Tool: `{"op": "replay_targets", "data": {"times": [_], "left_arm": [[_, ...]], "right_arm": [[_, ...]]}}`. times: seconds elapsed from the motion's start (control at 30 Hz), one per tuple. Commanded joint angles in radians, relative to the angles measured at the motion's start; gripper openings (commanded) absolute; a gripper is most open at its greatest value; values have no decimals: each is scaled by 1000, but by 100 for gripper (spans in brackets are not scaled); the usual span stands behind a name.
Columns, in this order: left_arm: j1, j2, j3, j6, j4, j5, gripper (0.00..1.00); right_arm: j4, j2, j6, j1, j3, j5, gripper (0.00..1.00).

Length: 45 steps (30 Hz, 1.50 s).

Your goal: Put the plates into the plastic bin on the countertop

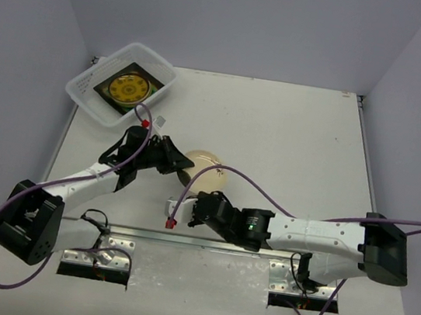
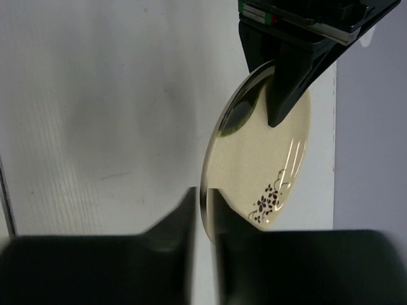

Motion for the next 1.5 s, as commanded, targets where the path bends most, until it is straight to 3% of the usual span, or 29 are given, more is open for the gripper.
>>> {"op": "replay_targets", "data": {"times": [0.0, 0.07, 0.1, 0.2, 0.27, 0.33, 0.43, 0.63, 0.8, 0.83, 0.87, 0.9, 0.93, 1.0, 1.17, 1.3, 1.47], "left_arm": [[-2, -49, 35, 25, -18, -61, 0], [40, -61, 113, 72, -127, -204, 0], [67, -61, 144, 74, -156, -213, 0], [221, -49, 233, 67, -215, -347, 0], [296, -25, 272, 50, -214, -418, 0], [398, 31, 339, 15, -199, -491, 0], [462, 106, 401, -29, -132, -613, 0], [561, 392, 620, -12, -59, -617, 5], [593, 556, 721, 0, -54, -555, 6], [595, 560, 718, 0, -51, -557, 9], [595, 562, 715, -1, -46, -559, 25], [596, 563, 709, 4, -36, -546, 54], [596, 567, 716, 5, -35, -548, 59], [594, 605, 785, 33, -100, -512, 100], [593, 742, 997, 64, -375, -460, 100], [593, 845, 1108, 85, -458, -405, 100], [598, 909, 1234, 111, -646, -450, 100]], "right_arm": [[126, -1, 23, -3, 26, 45, 77], [105, -11, 165, -69, -4, 96, 99], [68, -16, 183, -79, -2, 95, 99], [-145, -38, 595, -299, 70, -1, 99], [-146, -72, 689, -343, 52, 19, 99], [-122, -143, 723, -353, 23, 65, 99], [-159, -219, 811, -371, 24, 135, 99], [-216, -440, 884, -383, 0, 72, 99], [-277, -511, 885, -384, -6, 48, 99], [-283, -518, 884, -384, -6, 49, 99], [-290, -524, 882, -384, -4, 52, 99], [-292, -523, 881, -384, -2, 54, 99], [-293, -523, 878, -384, 2, 54, 99], [-312, -498, 871, -384, 26, 33, 99], [-373, -390, 901, -438, 84, -36, 99], [-376, -333, 936, -508, 103, -167, 99], [-398, -314, 934, -526, 122, -194, 99]]}}
